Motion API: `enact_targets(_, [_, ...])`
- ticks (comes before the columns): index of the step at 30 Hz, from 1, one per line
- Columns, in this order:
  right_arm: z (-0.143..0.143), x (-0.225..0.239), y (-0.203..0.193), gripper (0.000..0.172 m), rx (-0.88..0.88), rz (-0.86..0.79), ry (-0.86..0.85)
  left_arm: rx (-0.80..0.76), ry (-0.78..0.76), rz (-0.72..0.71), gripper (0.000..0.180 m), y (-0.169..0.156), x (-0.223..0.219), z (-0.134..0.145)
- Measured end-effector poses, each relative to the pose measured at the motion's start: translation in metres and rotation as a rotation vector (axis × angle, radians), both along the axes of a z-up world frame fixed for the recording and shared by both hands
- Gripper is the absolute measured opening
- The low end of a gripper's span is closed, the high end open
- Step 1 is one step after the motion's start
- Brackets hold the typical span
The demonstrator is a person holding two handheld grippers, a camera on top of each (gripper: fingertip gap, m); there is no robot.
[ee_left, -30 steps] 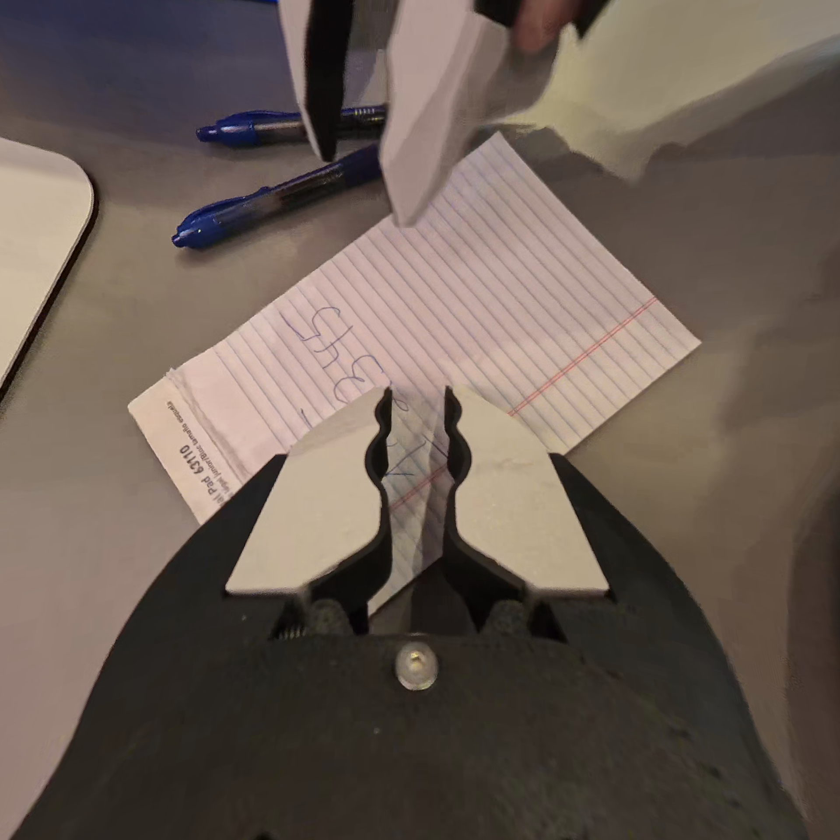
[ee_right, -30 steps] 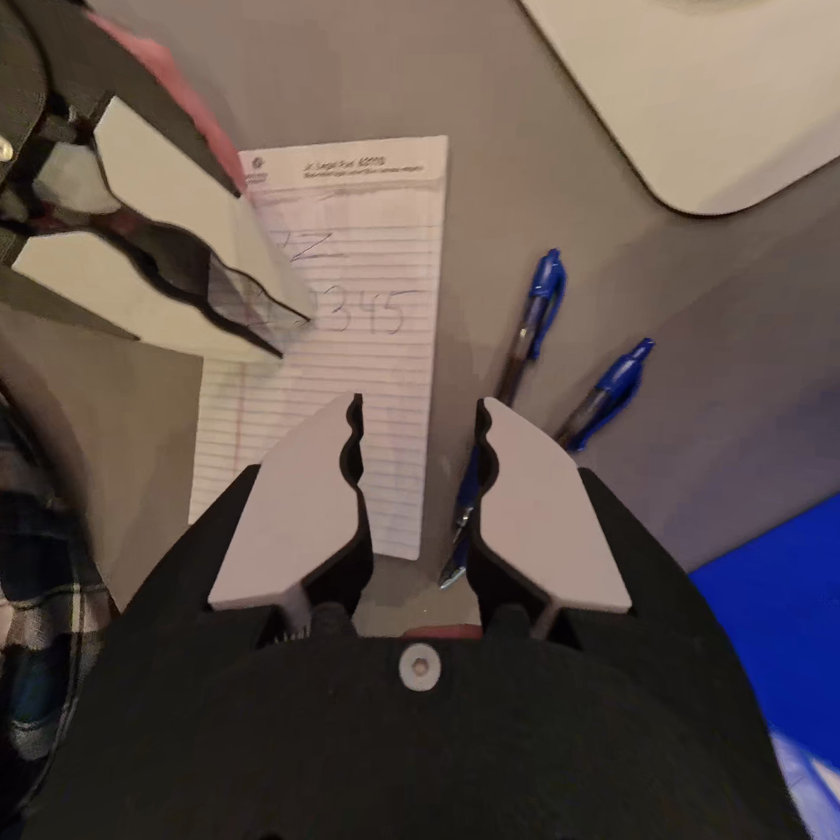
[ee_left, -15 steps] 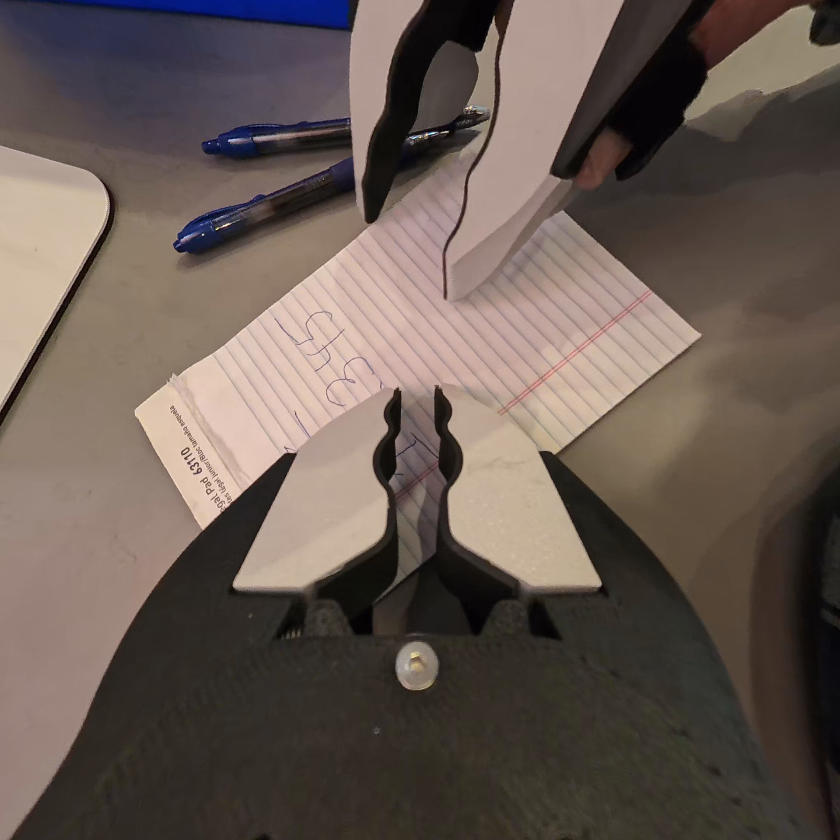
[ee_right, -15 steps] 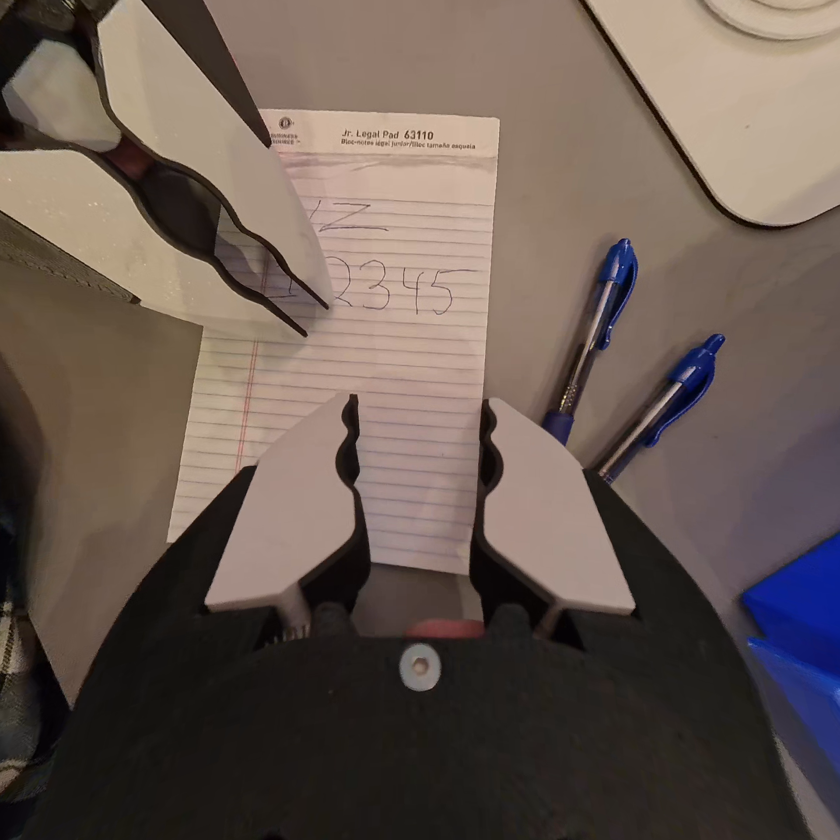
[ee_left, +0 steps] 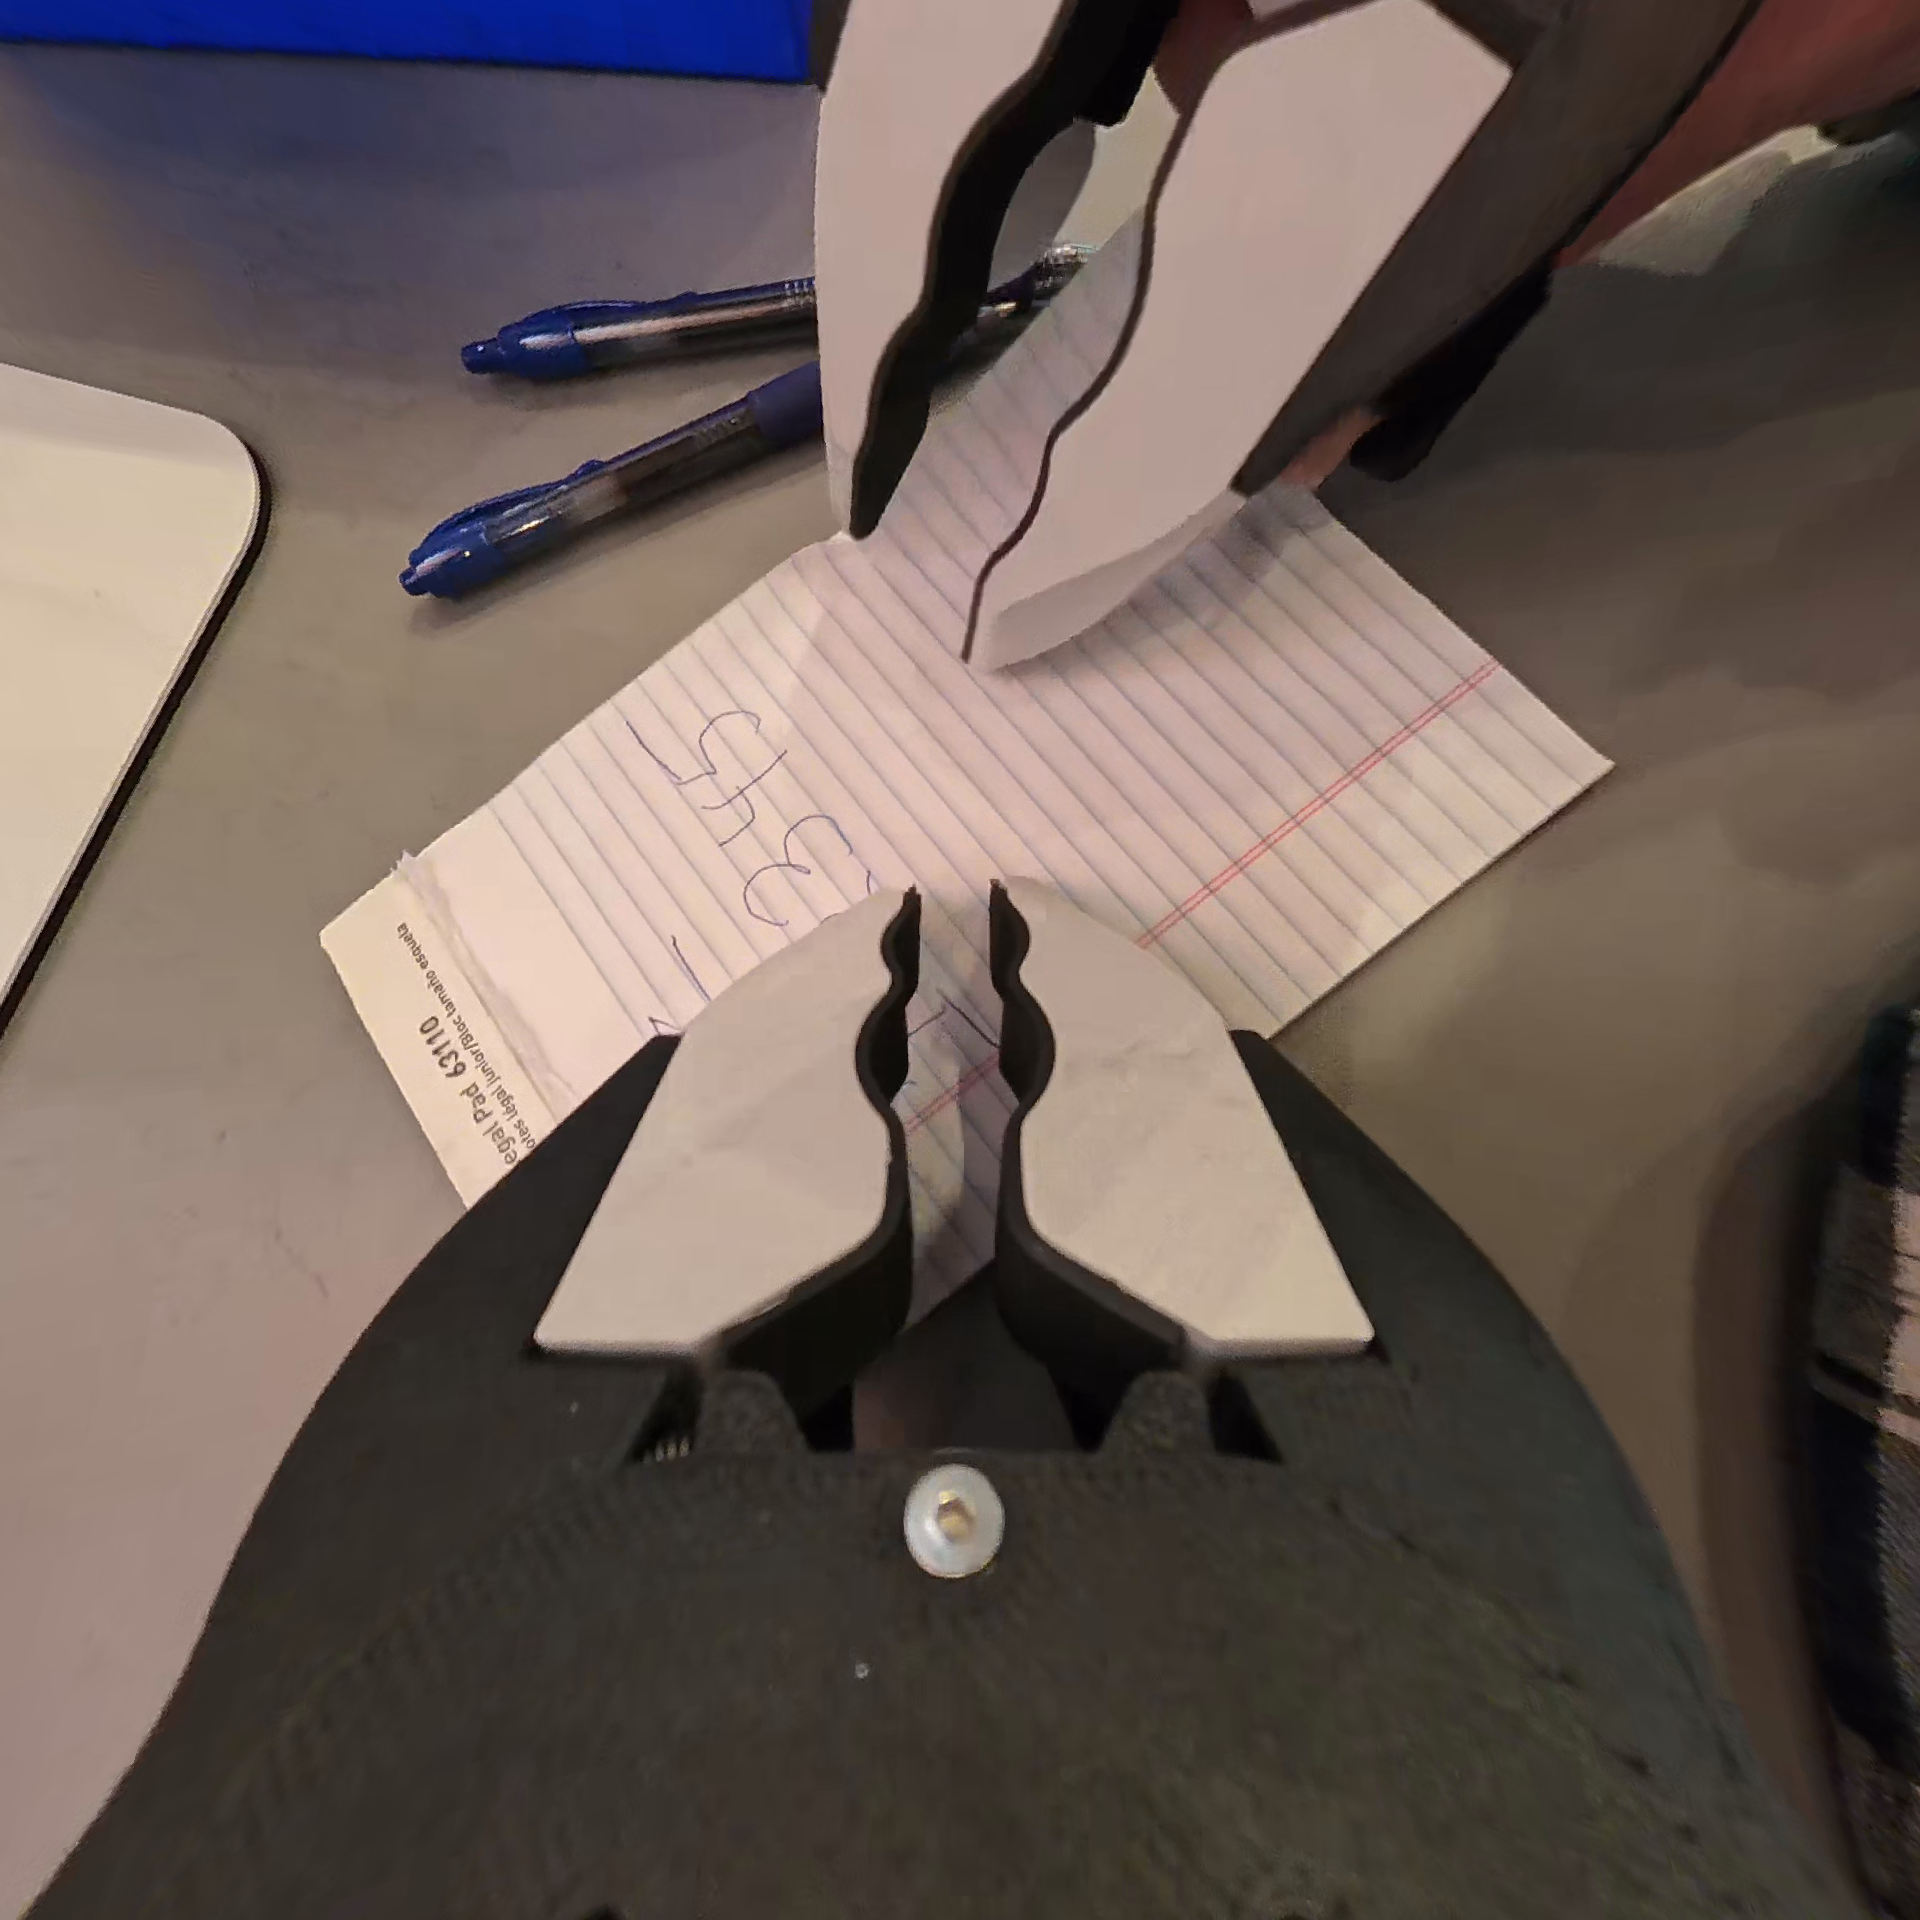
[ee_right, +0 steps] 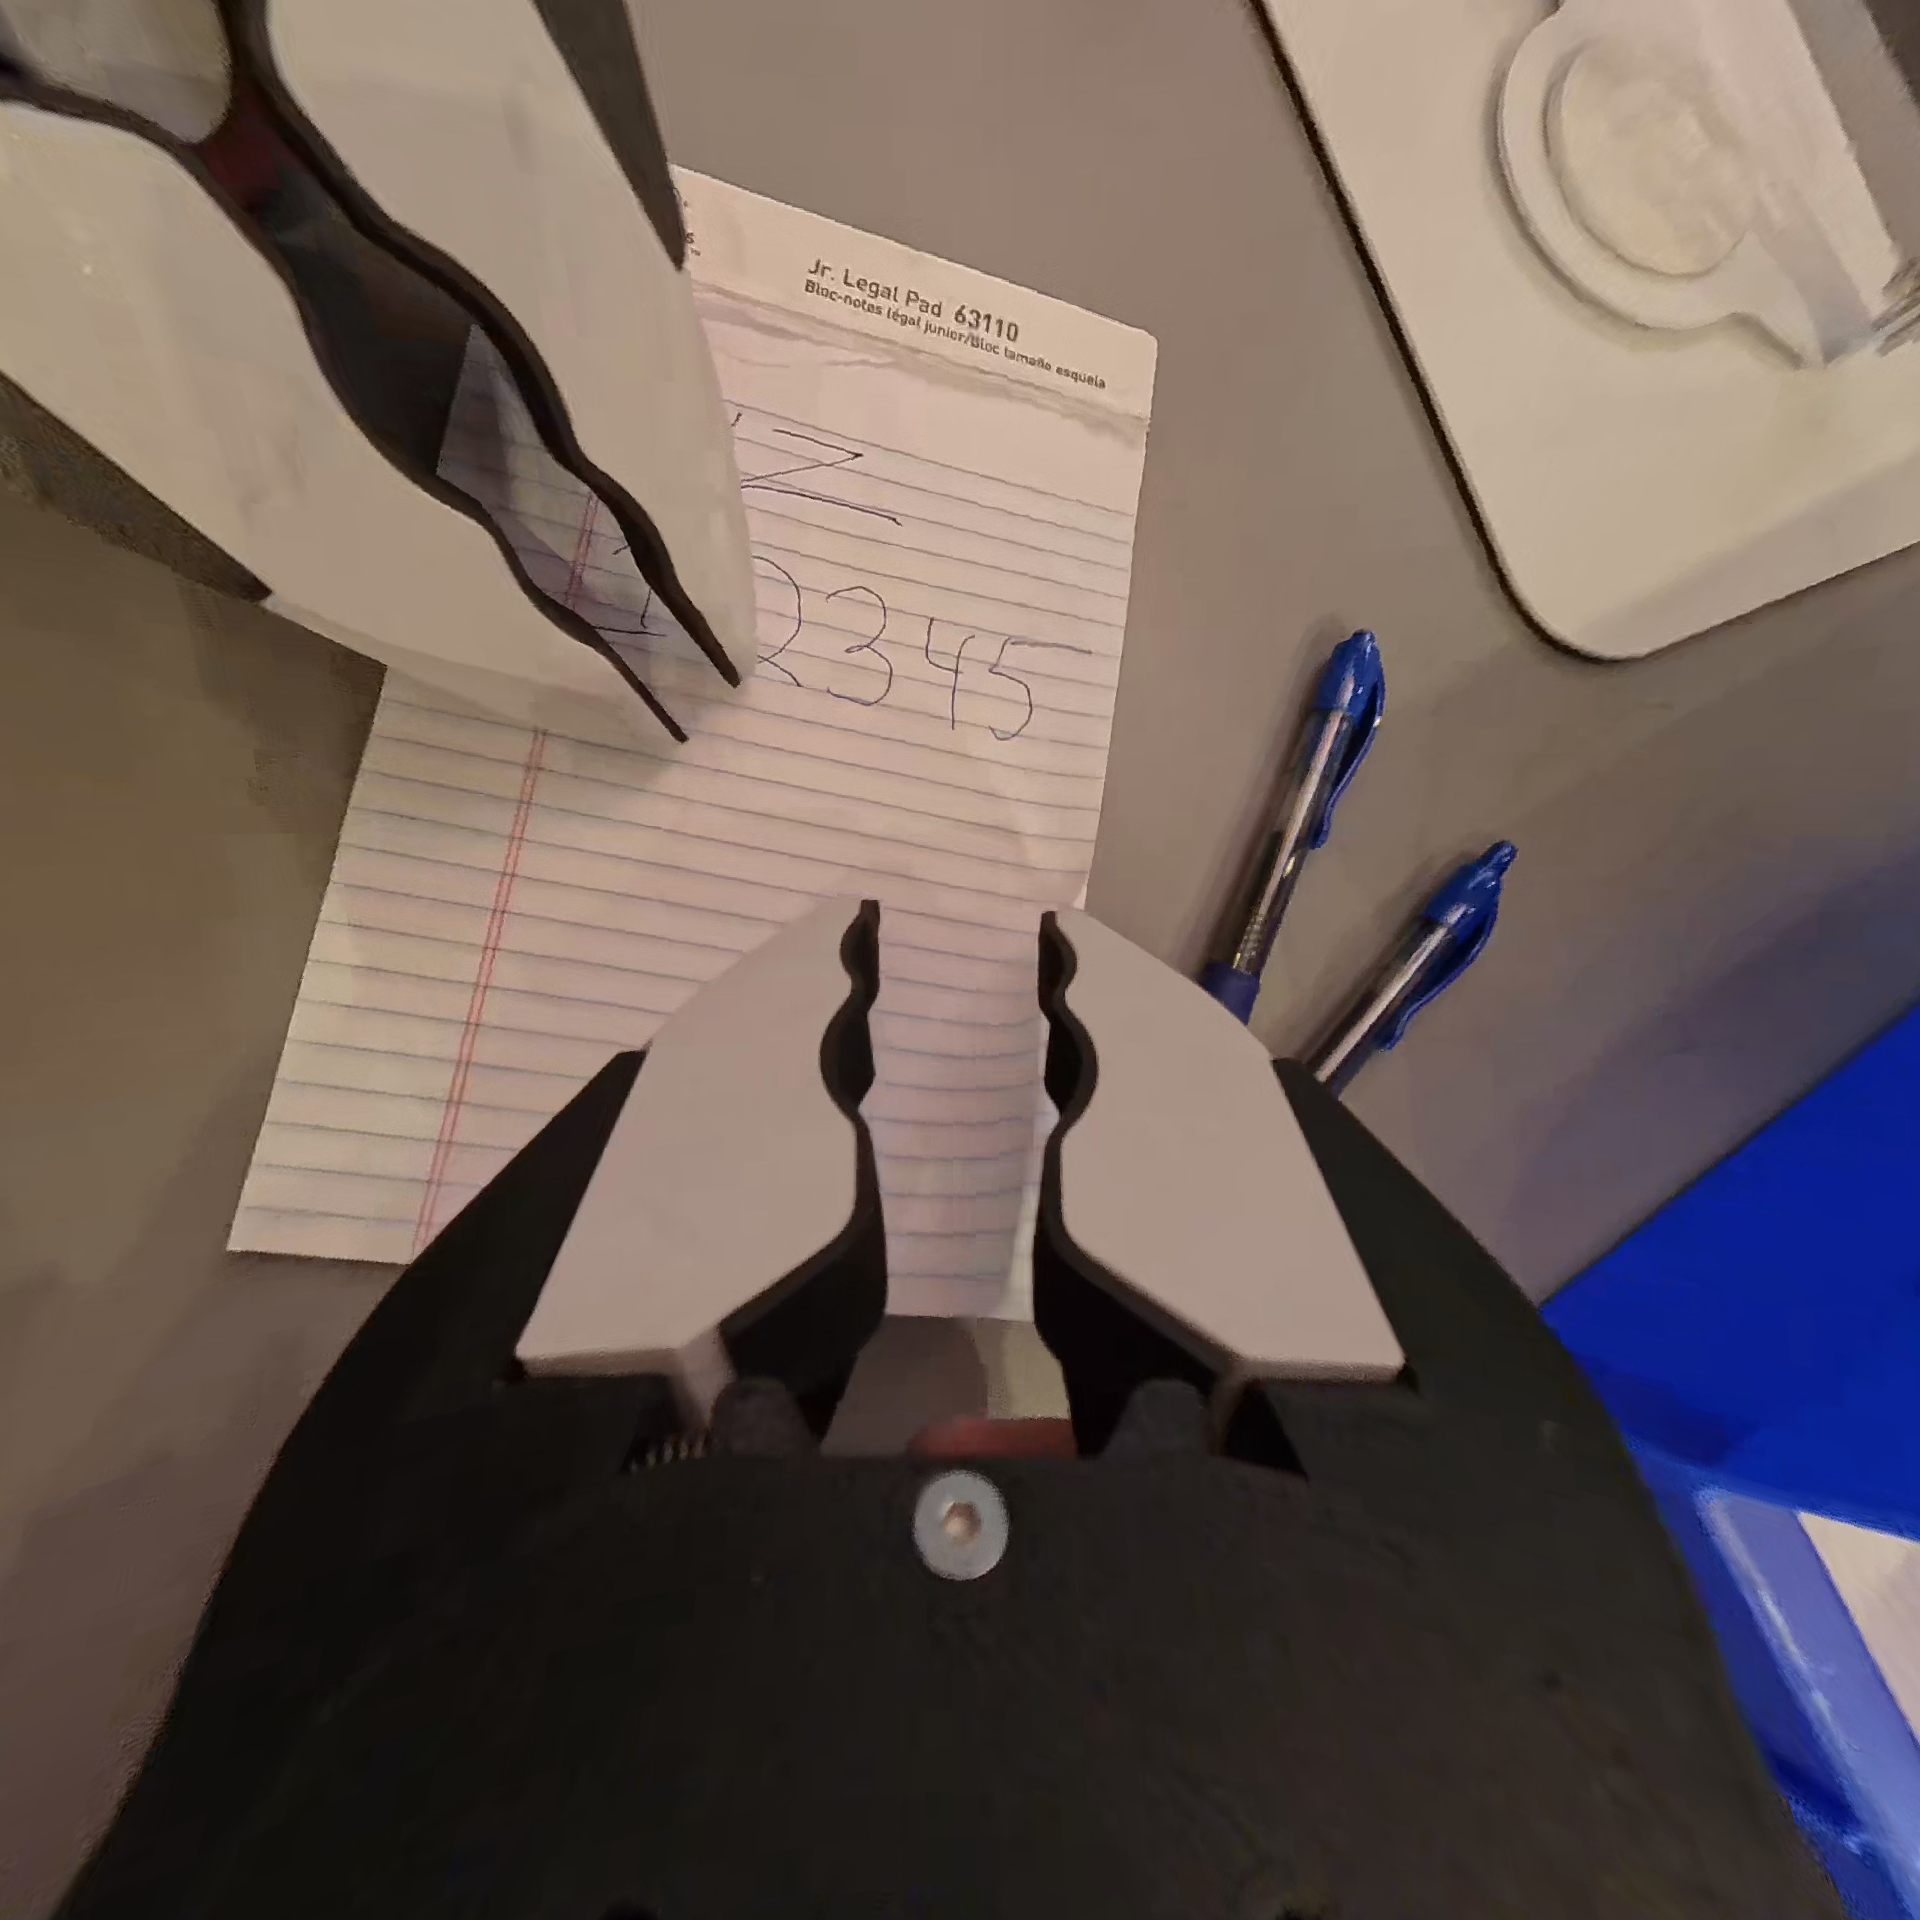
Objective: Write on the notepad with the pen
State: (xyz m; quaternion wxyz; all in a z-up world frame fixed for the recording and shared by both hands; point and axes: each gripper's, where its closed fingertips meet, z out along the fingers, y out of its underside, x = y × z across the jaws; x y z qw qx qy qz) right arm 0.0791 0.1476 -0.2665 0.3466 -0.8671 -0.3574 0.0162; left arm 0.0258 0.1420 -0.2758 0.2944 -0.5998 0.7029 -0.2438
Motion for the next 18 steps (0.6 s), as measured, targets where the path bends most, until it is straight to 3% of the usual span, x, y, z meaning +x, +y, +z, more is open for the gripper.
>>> enact_targets(18, [-0.004,0.0047,-0.0015,0.037,-0.05,-0.093,0.235,-0.001,0.0,-0.004,0.011,-0.0006,0.0015,0.0002])
